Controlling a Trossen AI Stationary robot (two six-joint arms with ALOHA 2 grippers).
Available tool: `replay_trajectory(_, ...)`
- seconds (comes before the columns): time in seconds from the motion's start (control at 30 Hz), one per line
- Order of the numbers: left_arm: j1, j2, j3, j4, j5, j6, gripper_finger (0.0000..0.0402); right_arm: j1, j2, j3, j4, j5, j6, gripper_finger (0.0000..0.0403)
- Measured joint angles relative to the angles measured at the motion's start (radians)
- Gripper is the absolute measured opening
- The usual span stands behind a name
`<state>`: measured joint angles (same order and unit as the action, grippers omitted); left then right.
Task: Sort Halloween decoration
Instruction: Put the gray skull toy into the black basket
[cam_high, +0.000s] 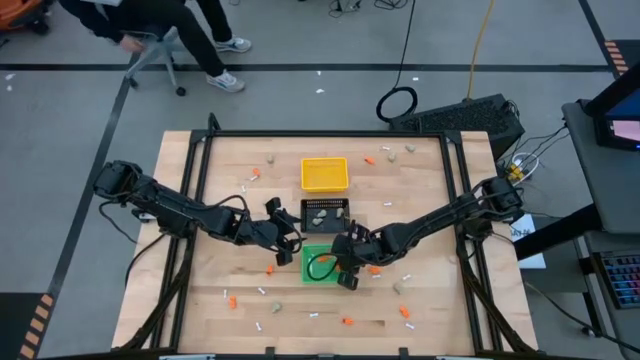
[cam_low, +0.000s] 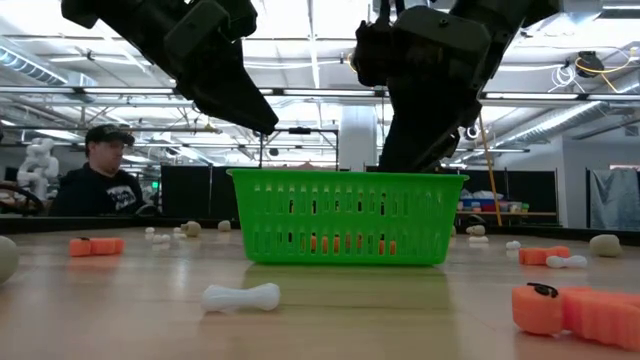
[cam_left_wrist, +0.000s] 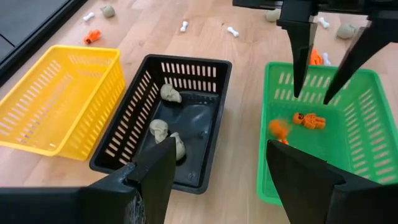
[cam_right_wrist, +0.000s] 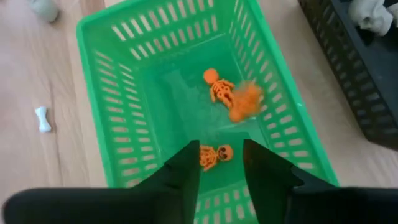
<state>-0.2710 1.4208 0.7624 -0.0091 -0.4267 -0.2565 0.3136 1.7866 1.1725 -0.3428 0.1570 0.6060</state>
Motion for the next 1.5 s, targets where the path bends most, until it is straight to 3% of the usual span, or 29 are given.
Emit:
replay_trajectory(0.27,0.000,0.000,0.000,-0.004,0.000,-0.004,0.0248,0.030,-0.072,0.000,-0.052,0.034,-0.048,0.0150)
replay_trajectory(0.5,0.000,0.000,0.000,-0.012,-0.100,-0.035,0.0248,0.178,-0.184,-0.001,-0.144,0.342,-0.154,0.0141)
replay_trajectory(0.77,0.003,0.000,0.000,-0.017,-0.183,-0.019,0.0248,0.308,-0.156,-0.001,-0.139,0.601,-0.236,0.0139)
replay_trajectory(1.0,0.036,-0.001,0.041,-0.192,-0.202,-0.085,0.0248,0.339,-0.135,-0.009,-0.148,0.631,-0.279,0.0139)
replay_trajectory(1.23,0.122,0.000,0.118,-0.512,-0.051,-0.281,0.0248,0.337,-0.172,-0.069,-0.186,0.631,-0.293,0.0139)
replay_trajectory(1.5,0.217,0.000,0.135,-0.693,-0.014,-0.224,0.0248,0.337,-0.269,-0.178,-0.184,0.629,-0.216,0.0139)
